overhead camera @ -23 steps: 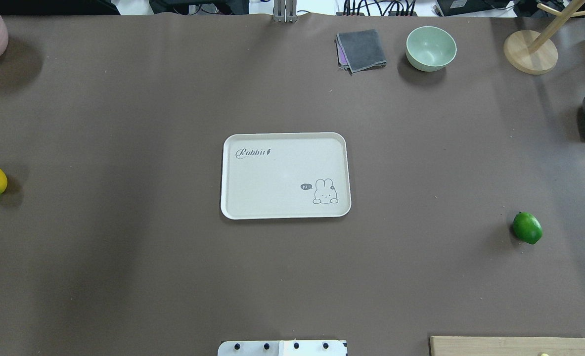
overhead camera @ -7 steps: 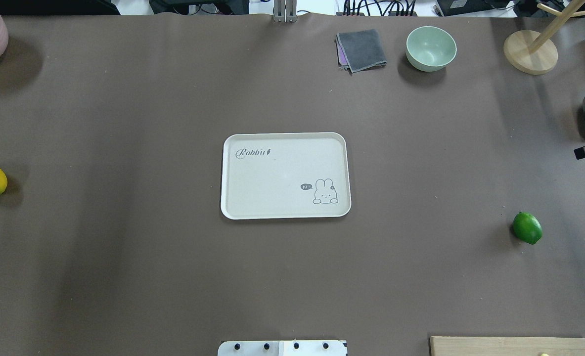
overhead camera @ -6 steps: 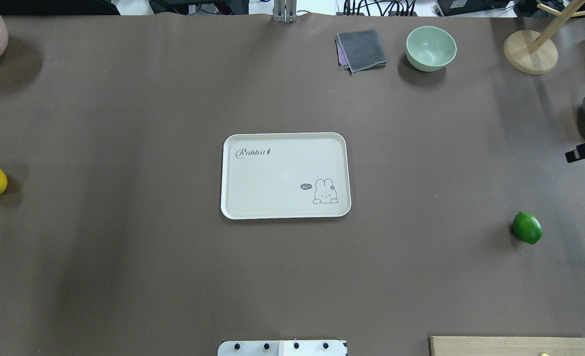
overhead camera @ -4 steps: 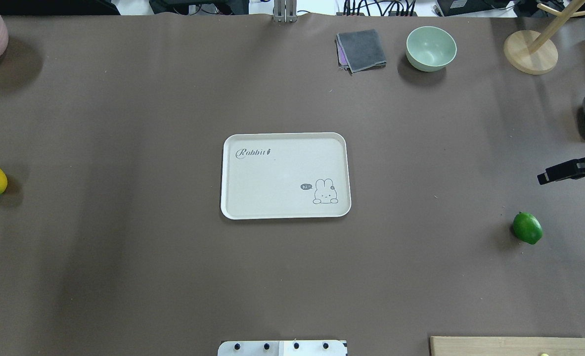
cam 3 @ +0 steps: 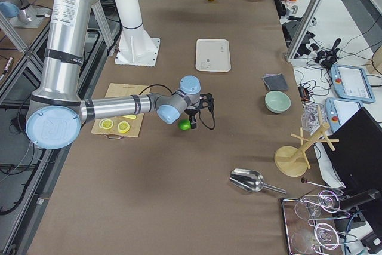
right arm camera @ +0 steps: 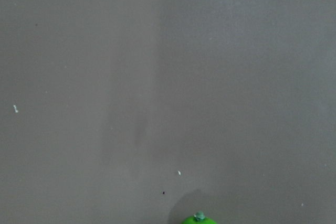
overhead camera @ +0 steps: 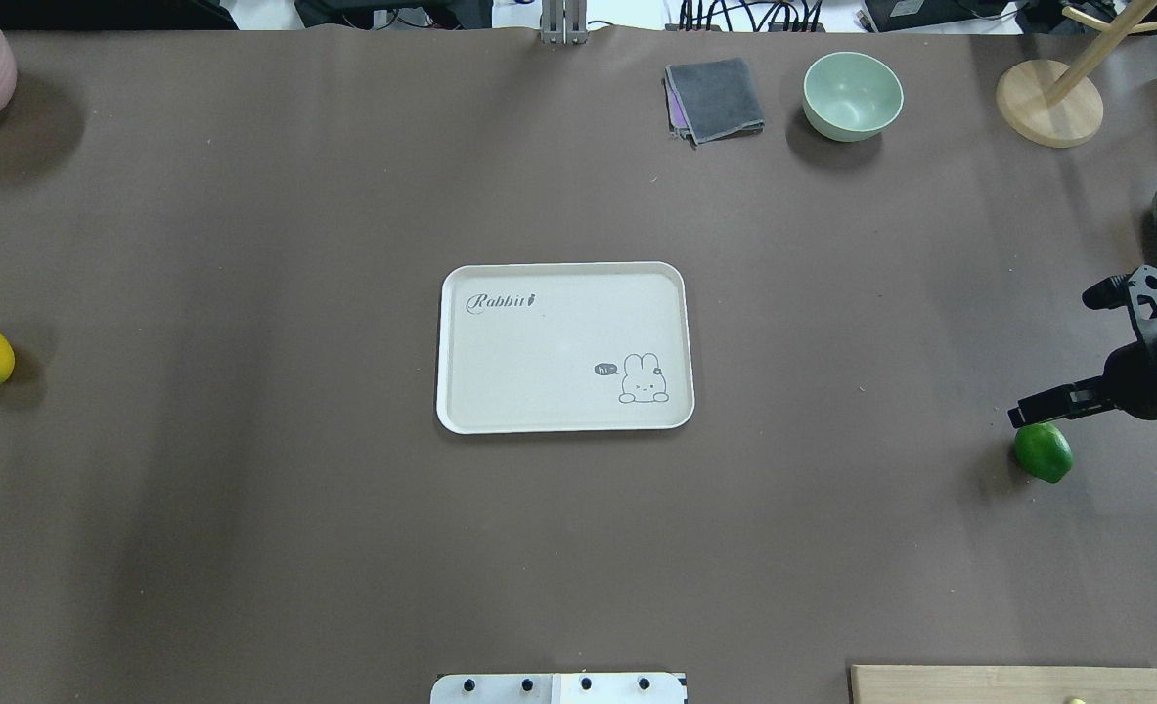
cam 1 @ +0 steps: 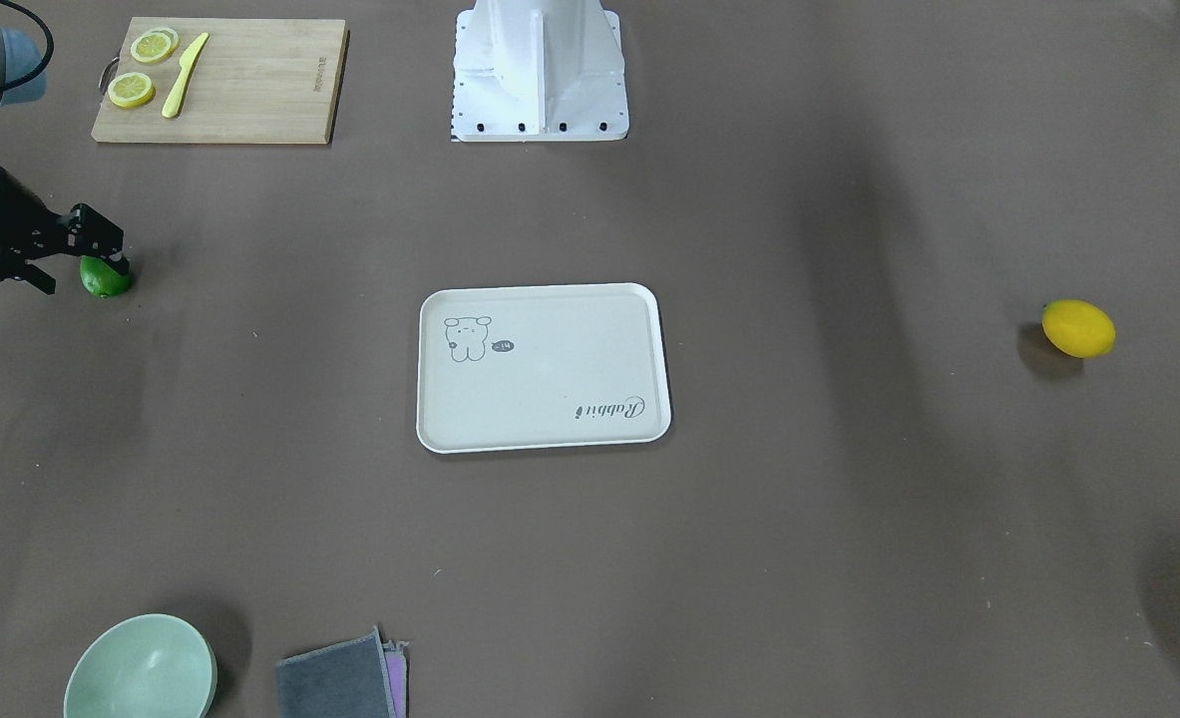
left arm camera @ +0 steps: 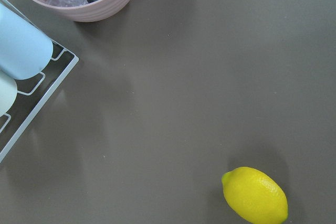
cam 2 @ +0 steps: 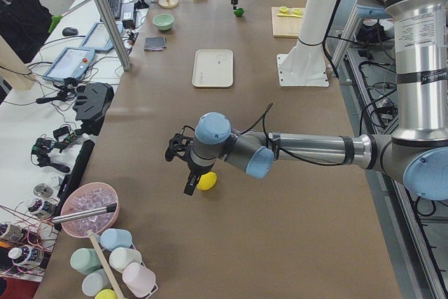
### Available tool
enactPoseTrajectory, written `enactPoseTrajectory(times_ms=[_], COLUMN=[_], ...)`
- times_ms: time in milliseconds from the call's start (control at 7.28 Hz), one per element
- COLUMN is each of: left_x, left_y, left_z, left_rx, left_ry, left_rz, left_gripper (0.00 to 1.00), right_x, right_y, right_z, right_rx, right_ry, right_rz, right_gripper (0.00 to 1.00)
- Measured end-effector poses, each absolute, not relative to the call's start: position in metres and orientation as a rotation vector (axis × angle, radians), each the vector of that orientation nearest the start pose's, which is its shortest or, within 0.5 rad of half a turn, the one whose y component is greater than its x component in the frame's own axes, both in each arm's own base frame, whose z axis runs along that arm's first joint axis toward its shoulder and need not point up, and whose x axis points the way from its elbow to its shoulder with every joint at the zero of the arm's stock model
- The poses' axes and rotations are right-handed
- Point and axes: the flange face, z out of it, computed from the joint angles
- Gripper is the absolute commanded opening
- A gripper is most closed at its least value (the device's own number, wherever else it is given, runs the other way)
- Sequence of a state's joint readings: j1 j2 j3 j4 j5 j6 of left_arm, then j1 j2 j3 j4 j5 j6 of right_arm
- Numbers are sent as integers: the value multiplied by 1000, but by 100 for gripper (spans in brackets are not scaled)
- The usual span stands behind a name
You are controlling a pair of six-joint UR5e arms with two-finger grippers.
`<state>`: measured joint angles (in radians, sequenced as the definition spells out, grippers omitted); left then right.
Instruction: Place all lemons on tray
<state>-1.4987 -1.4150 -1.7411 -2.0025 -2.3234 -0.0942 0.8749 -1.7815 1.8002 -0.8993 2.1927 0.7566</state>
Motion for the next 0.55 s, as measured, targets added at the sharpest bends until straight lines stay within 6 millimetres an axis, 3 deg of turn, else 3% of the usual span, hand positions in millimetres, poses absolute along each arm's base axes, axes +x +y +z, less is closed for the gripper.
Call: enactPoseTrajectory(times_ms=[550], left_x=[-32], left_y=[-451], left_z=[600], left_rx=[360], left_ry=[776], left_rz=[149], left_gripper=[98], right_x=[-232], right_y=[-361], right_z=[588], right_rx=[72], right_ry=[-848], right_rz=[-188], right_gripper=[96])
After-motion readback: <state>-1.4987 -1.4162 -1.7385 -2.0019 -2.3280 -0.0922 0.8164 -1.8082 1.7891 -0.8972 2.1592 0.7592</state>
